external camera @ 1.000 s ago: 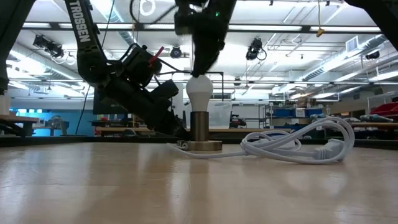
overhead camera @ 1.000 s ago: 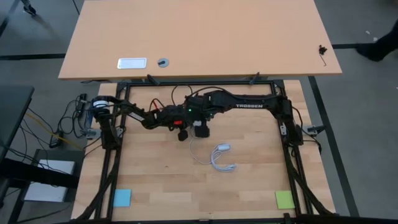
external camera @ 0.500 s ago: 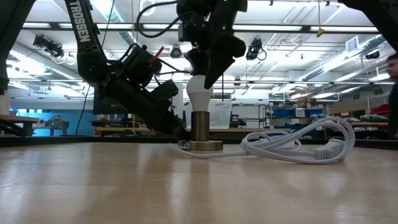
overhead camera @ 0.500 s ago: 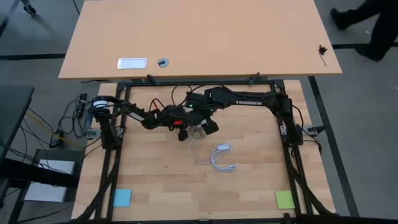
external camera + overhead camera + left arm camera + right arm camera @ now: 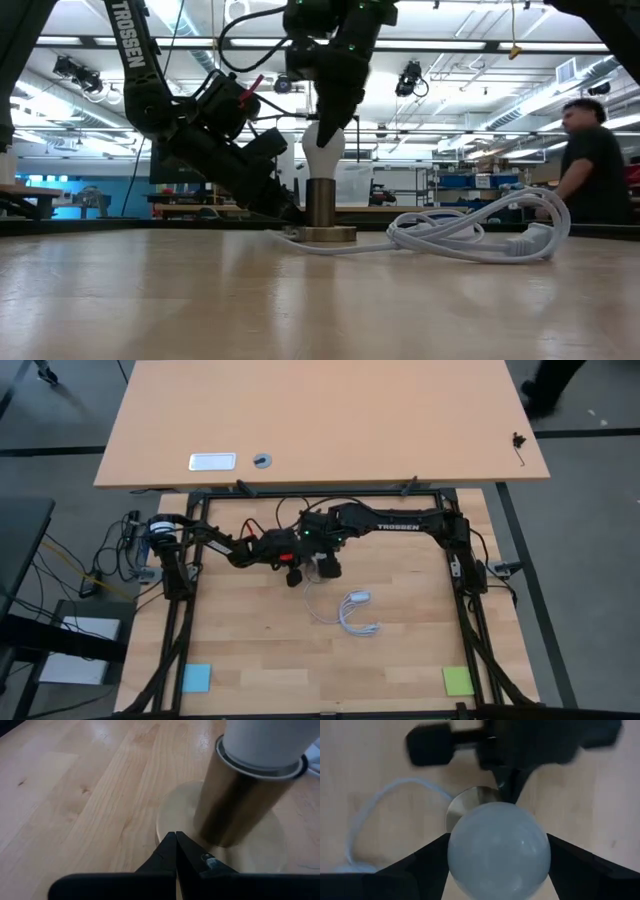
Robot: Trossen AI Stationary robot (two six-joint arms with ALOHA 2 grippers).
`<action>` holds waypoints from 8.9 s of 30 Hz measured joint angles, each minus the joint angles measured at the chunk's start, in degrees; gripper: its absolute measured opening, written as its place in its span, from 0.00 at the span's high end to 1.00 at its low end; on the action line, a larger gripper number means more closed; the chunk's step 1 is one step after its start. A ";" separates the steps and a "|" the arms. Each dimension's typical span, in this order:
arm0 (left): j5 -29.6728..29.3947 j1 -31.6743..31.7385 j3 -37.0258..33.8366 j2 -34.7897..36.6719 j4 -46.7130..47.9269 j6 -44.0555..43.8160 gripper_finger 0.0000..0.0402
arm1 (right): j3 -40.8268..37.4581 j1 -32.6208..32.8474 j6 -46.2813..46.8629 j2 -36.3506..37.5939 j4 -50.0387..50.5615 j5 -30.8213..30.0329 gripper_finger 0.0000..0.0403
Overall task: Screw lightbulb
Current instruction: Insert the white lightbulb into the golden lamp
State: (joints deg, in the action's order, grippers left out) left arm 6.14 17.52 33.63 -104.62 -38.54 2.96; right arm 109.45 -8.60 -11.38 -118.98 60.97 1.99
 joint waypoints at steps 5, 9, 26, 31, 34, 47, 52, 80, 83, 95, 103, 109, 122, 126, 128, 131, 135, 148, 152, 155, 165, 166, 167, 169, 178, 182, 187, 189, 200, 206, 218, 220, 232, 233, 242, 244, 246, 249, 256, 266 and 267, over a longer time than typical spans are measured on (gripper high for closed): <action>-0.05 0.00 0.02 0.00 -0.02 0.00 0.99 | 0.00 0.13 23.06 0.00 -1.60 -0.90 0.25; -0.02 0.00 0.00 0.00 -0.01 0.00 0.99 | -0.07 1.23 30.52 -0.02 -2.68 -1.08 0.22; -0.10 0.00 -0.02 0.02 0.10 0.00 0.99 | 6.43 2.22 -8.59 0.04 1.17 -4.37 0.14; -0.10 0.00 -0.02 0.01 0.10 0.00 0.99 | 4.57 1.32 -14.66 0.00 0.09 -1.96 0.16; -0.17 0.00 -0.02 0.01 0.09 0.00 0.99 | 4.55 0.61 -14.33 0.00 -0.38 -0.44 0.18; -0.27 0.04 -0.02 0.01 0.09 0.00 0.99 | 0.63 0.71 -9.78 0.22 -2.82 1.03 0.27; -0.25 0.04 -0.02 0.00 0.09 0.00 0.99 | 0.57 0.63 5.45 0.22 -3.41 0.39 0.29; -0.67 0.12 -0.04 -0.04 -0.94 -0.10 1.00 | 10.13 3.77 -12.06 0.00 5.82 -3.68 0.16; -0.49 0.11 -0.04 -0.02 -0.94 -0.07 1.00 | 9.28 3.15 -19.13 -0.06 3.38 -3.64 0.18; -0.25 0.11 -0.04 -0.02 -0.85 0.00 1.00 | 3.87 -0.55 -19.28 -0.02 -1.73 3.19 0.25; 0.01 0.09 -0.04 0.00 -0.77 0.02 1.00 | 2.77 -0.55 -14.40 -0.02 -2.97 4.25 0.27; 0.01 0.09 -0.04 0.00 -0.72 0.00 1.00 | 2.60 -0.51 -5.03 -0.02 -3.13 4.18 0.27; -0.27 0.00 -0.04 0.00 -1.04 -1.19 1.00 | 2.53 3.91 26.51 -0.02 -3.15 -5.89 0.27; -0.34 0.00 -0.04 0.00 -1.56 -1.68 1.00 | 2.51 4.87 35.51 -0.02 -3.41 -9.25 0.27; -0.42 0.00 -0.07 0.00 -1.77 -1.85 1.00 | 2.29 5.11 40.40 -0.02 -3.60 -10.84 0.27; -0.50 0.00 -0.09 -0.02 -2.00 -1.91 1.00 | 1.08 5.11 45.95 0.02 -5.16 -11.40 0.27; -0.59 0.02 -0.09 -0.02 -2.03 -1.92 1.00 | -0.03 5.19 45.24 0.15 -7.40 -11.64 0.27; -1.77 0.07 -0.09 -0.02 -2.29 -1.95 1.00 | 11.04 5.22 30.84 0.92 3.69 -10.98 0.21; -1.76 0.07 -0.09 -0.02 -2.54 -1.94 1.00 | 13.24 5.27 25.44 2.73 9.56 -11.52 0.21; -1.74 0.07 -0.09 -0.04 -2.89 -1.90 1.00 | 10.97 5.31 23.36 4.41 10.62 -14.31 0.22; -1.87 0.09 -0.37 3.43 0.64 -1.72 1.00 | -18.34 5.29 20.42 18.30 -9.68 -16.91 0.31; -1.97 0.09 -0.37 4.46 1.59 -1.54 1.00 | -22.00 5.19 20.66 20.57 -12.72 -16.61 0.33; -2.08 0.09 -0.37 5.52 2.41 -1.35 1.00 | -25.84 5.03 20.82 22.63 -16.48 -15.58 0.34; -2.88 0.09 -0.33 7.37 4.23 -0.61 1.00 | -32.85 4.52 20.18 25.52 -25.44 -12.88 0.38; -4.49 0.00 -0.28 13.40 13.51 -1.31 1.00 | -49.11 1.34 18.73 26.90 -50.14 -5.94 0.54; -4.47 -0.37 -0.28 14.80 14.51 -2.06 1.00 | -50.18 0.58 18.45 26.29 -54.69 -5.35 0.61; -3.94 -1.21 -0.28 16.44 14.48 -3.19 1.00 | -50.16 -0.15 17.39 26.29 -55.79 -5.29 0.69; -3.97 -1.42 -0.26 17.12 15.24 -3.35 1.00 | -50.16 -0.24 17.31 26.29 -55.51 -5.08 0.72; -3.97 -1.55 -0.21 20.74 17.76 -5.58 1.00 | -50.16 -0.20 17.16 26.29 -56.53 -4.80 0.86; -3.97 -1.87 -0.20 20.72 18.36 -6.43 1.00 | -50.62 -0.20 17.16 26.29 -57.48 -4.80 0.90; -4.13 -1.90 -0.20 20.72 19.43 -6.37 1.00 | -51.28 0.00 18.91 26.29 -55.06 -3.54 0.89; -3.98 -1.90 -0.20 20.72 19.00 -6.38 1.00 | -51.28 0.00 18.85 26.09 -55.69 -3.44 0.92; -3.22 -1.90 -0.15 22.92 20.31 -6.38 1.00 | -51.28 0.22 18.42 23.13 -60.12 -2.29 0.98; -3.20 -1.90 -0.17 23.35 20.45 -6.38 1.00 | -51.25 0.22 18.40 23.10 -60.37 -2.27 0.99; -3.03 -1.90 -0.09 23.78 20.61 -7.06 1.00 | -51.28 0.22 18.57 23.04 -60.98 -2.24 0.98; -3.03 -1.90 -0.09 23.78 20.43 -7.45 1.00 | -51.28 0.22 18.65 23.04 -60.94 -2.24 0.98; -3.03 -1.90 -0.09 23.78 20.16 -7.52 1.00 | -51.28 0.22 18.67 23.04 -60.94 -2.24 0.98; -3.03 -1.90 -0.09 23.78 20.24 -7.69 1.00 | -51.28 0.22 18.67 23.04 -60.94 -2.24 0.98; -3.04 -1.90 -0.09 23.78 20.20 -7.72 1.00 | -51.28 0.22 18.69 23.04 -60.94 -2.24 0.98; -3.03 -1.90 -0.09 23.78 20.04 -7.74 1.00 | -51.28 0.22 18.69 23.04 -60.92 -2.24 0.98; -3.03 -1.90 -0.09 23.78 20.02 -7.74 1.00 | -51.28 0.22 18.71 23.04 -60.92 -2.26 0.98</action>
State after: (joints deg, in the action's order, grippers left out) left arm 3.11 15.62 33.54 -80.84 -18.53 -4.78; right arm 58.17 -8.38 7.33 -95.94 0.05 -0.27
